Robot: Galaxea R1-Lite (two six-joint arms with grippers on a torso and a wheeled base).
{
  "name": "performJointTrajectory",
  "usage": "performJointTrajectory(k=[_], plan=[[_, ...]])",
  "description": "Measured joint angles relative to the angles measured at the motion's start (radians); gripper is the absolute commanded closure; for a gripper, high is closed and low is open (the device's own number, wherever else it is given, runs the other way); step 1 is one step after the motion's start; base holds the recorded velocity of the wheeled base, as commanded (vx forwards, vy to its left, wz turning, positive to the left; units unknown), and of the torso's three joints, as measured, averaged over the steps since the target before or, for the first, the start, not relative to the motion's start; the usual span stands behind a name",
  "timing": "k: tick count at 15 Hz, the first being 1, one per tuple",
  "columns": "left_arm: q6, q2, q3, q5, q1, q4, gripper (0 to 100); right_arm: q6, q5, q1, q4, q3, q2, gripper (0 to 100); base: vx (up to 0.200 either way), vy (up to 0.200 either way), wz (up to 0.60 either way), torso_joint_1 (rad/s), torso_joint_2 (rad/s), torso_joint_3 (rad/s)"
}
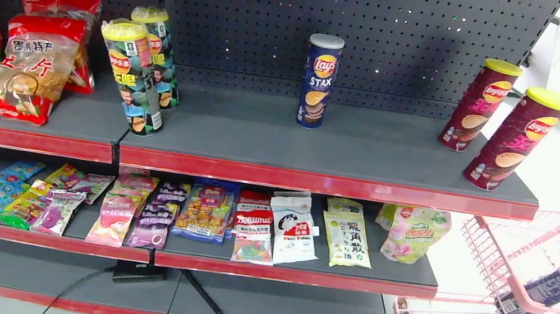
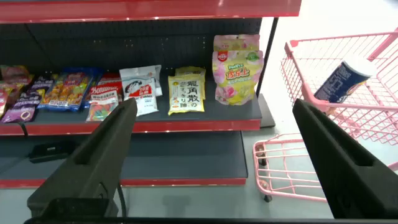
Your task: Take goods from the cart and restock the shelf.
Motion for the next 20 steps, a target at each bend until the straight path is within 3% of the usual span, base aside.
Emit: performJointTrajectory(k=[18, 20], plan=[[0.000, 0.000, 0.000, 0.000, 0.000, 0.000, 0, 0.000, 0.000, 0.001, 0.000, 0.000, 0.000, 0, 0.000, -0.200, 0.00, 0.004, 0.00, 0.002], [0.000, 0.000, 0.000, 0.000, 0.000, 0.000, 0, 0.000, 0.000, 0.000, 0.000, 0.000, 0.000, 0, 0.000, 0.000, 0.00, 0.000, 0.00, 0.000]])
